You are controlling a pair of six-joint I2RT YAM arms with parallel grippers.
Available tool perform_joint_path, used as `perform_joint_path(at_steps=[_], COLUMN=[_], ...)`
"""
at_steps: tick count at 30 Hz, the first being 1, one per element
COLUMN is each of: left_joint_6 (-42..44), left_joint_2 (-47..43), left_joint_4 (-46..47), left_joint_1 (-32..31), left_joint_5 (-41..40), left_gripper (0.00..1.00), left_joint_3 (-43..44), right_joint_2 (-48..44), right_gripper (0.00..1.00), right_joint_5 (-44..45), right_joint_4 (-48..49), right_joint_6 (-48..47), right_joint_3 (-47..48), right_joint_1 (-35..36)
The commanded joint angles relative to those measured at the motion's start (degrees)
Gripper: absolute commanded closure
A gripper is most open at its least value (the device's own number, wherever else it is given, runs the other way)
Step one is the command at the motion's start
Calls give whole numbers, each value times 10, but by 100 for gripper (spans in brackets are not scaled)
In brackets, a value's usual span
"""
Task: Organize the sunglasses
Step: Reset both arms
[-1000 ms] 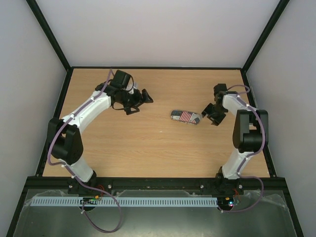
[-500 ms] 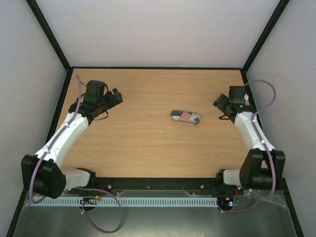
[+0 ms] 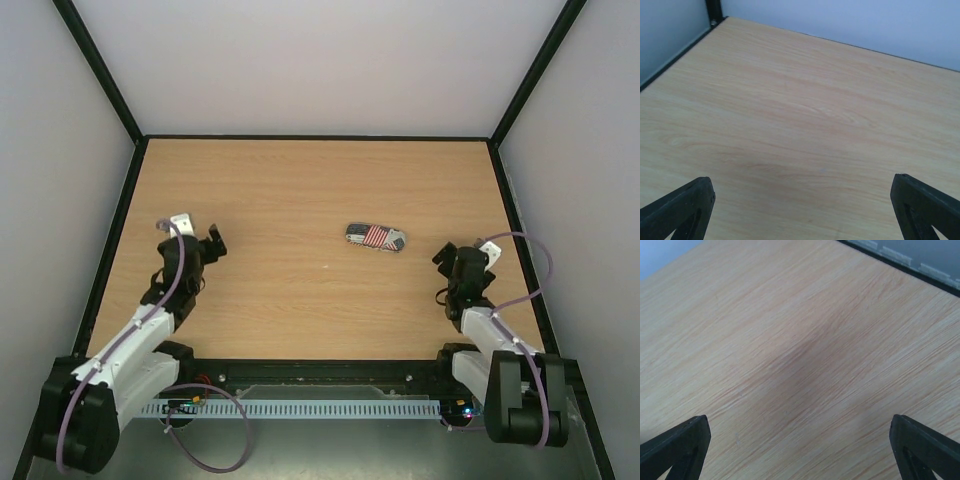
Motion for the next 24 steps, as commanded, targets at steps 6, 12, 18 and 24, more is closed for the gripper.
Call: perform_joint_path(at_steps=[6, 12, 18, 24], left_joint_6=[129, 137, 142, 174], left_joint_2=[47, 196, 304, 346], left_joint_4=[317, 429, 431, 464], left_joint_1=[60, 86, 109, 116], left_joint_5=[-43, 31, 77, 75], left_gripper=[1, 1, 1, 1], left_joint_3=[-111, -91, -8, 8], right_joint_2=[94, 177, 181, 217], right_gripper=[1, 1, 1, 1], right_joint_5=[31, 7, -17, 1], right_joint_4=[272, 308, 337, 377], right_joint_6=[-16, -28, -66, -90], right_joint_3=[-40, 7, 3, 12], right_joint_1=[-1, 1, 7, 13])
